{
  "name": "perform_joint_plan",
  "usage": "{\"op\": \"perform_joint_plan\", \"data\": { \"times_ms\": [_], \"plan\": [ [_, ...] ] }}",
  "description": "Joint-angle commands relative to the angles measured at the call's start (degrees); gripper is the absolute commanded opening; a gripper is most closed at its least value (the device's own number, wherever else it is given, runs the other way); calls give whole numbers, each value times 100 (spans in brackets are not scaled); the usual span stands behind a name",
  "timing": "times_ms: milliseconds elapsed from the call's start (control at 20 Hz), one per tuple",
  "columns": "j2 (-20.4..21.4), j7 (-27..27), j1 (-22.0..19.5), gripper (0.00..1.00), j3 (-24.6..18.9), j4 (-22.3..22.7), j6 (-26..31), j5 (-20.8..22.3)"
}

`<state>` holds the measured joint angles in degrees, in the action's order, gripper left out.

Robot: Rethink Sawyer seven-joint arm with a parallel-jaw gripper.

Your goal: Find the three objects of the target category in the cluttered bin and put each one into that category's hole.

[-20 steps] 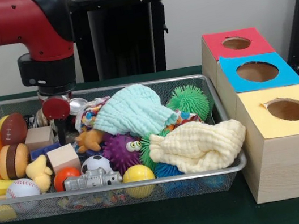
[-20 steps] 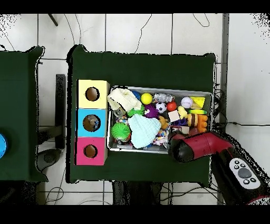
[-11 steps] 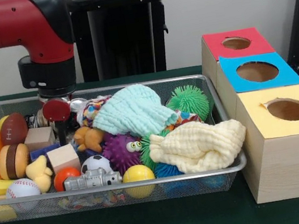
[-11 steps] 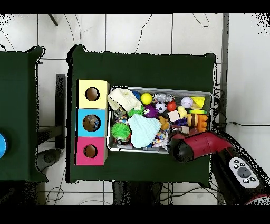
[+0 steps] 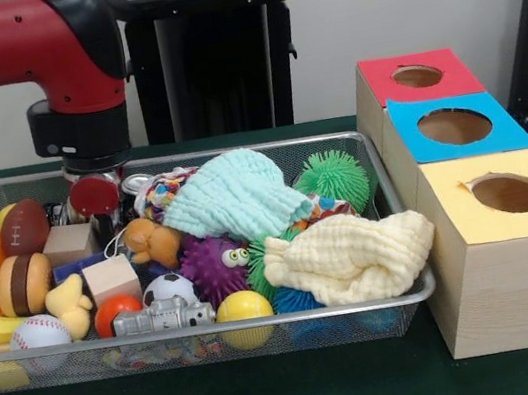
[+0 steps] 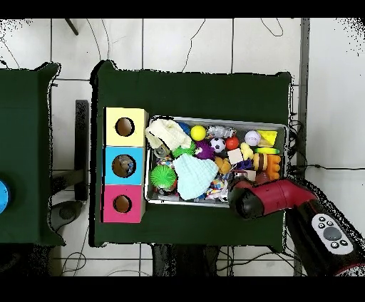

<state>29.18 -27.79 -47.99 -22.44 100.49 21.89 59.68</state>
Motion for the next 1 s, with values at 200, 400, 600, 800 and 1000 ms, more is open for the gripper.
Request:
{"op": "perform_joint_plan", "data": {
  "times_ms": [200, 400, 600, 800, 1000],
  "plan": [
    [-367, -54, -197, 0, 25, -370, 109, 262],
    [-374, -123, -228, 0, -2, -332, 20, 251],
    [-214, 117, -428, 0, -220, -195, 175, 53],
    [163, 229, -602, 0, -470, 166, 269, -183],
    [637, 371, -914, 0, -837, 645, 333, -466]
  ]
}}
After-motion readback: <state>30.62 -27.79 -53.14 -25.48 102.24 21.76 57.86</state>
